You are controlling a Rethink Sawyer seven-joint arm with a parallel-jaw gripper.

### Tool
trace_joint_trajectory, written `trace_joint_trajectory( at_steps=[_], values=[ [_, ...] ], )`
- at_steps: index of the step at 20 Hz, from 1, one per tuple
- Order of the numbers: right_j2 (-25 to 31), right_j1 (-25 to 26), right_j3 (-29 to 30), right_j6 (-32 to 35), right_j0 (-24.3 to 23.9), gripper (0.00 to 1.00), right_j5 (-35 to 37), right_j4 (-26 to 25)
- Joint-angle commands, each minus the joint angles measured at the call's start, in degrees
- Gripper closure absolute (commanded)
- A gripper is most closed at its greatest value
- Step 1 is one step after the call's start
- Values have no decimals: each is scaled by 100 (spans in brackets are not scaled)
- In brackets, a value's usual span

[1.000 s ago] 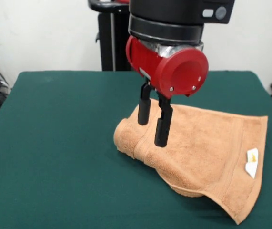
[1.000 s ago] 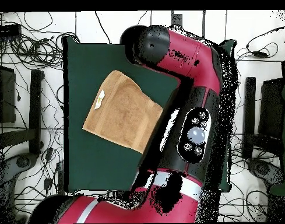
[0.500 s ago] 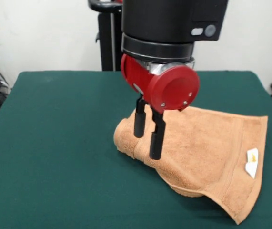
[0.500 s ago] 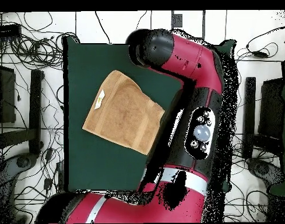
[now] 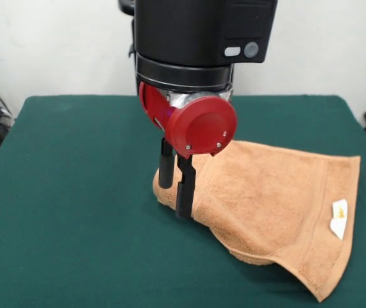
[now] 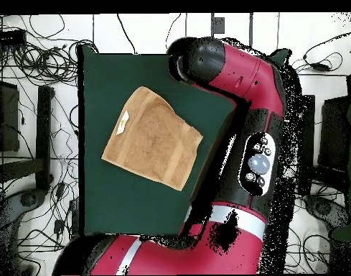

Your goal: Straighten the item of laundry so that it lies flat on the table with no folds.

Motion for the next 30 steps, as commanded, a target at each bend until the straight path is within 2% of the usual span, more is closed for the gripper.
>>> trace_joint_trajectory(
  at_steps=[1,4,9,13,16,19,21,24,30],
  values=[
    [371,394,653,1260,195,0,-178,144],
    [107,490,584,1890,308,0,-49,258],
    [-121,484,661,2475,440,0,13,466],
    [-423,532,680,3421,596,0,130,820],
    [-428,530,757,3419,596,0,51,946],
    [-384,509,753,3147,556,0,62,905],
    [-195,384,764,2082,479,0,33,540],
    [416,87,985,248,223,0,-110,97],
    [604,-14,763,-58,58,0,262,-287]
  ],
)
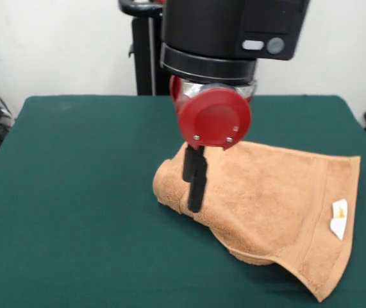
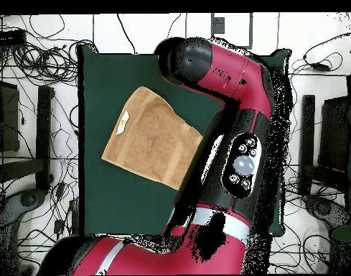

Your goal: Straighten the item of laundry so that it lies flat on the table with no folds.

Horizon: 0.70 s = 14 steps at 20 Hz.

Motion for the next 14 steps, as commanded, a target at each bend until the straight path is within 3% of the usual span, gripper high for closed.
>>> trace_joint_trajectory(
  at_steps=[1,5,10,14],
  values=[
    [1033,-33,697,-1533,-260,0,226,-530],
    [1173,87,563,-1191,-393,0,52,-594],
    [897,297,328,132,-367,0,256,-385],
    [923,255,421,-36,-401,0,151,-447]
  ],
)
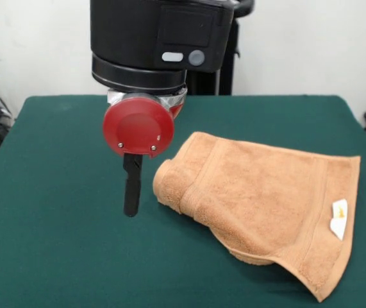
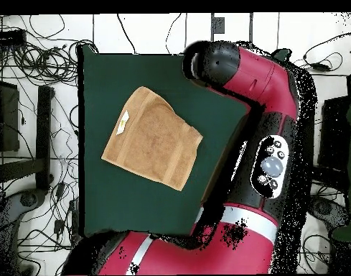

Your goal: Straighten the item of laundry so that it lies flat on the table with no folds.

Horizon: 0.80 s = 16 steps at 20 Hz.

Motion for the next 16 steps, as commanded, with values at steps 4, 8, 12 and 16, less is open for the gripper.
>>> trace_joint_trajectory(
  at_steps=[4,8,12,16],
  values=[
    [851,48,732,-753,60,0,6,-319],
    [937,-102,861,-1002,54,0,-2,-465],
    [987,-97,830,-998,72,0,-27,-557],
    [1178,-200,982,-1146,5,0,-107,-644]
  ],
)
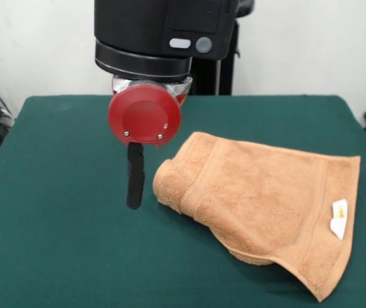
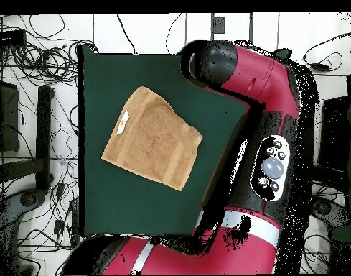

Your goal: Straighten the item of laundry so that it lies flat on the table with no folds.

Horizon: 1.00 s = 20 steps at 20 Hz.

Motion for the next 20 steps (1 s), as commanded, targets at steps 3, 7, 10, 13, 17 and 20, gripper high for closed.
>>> trace_joint_trajectory(
  at_steps=[3,7,10,13,17,20],
  values=[
    [1224,-93,1151,-1486,-76,0,-304,-392],
    [1373,-201,1369,-1491,-129,0,-488,-566],
    [1525,-256,1492,-1529,-231,0,-548,-664],
    [1721,-326,1655,-1708,-361,0,-641,-777],
    [1994,-478,1923,-1956,-570,0,-696,-977],
    [2227,-597,2107,-2148,-736,0,-767,-1207]
  ],
)
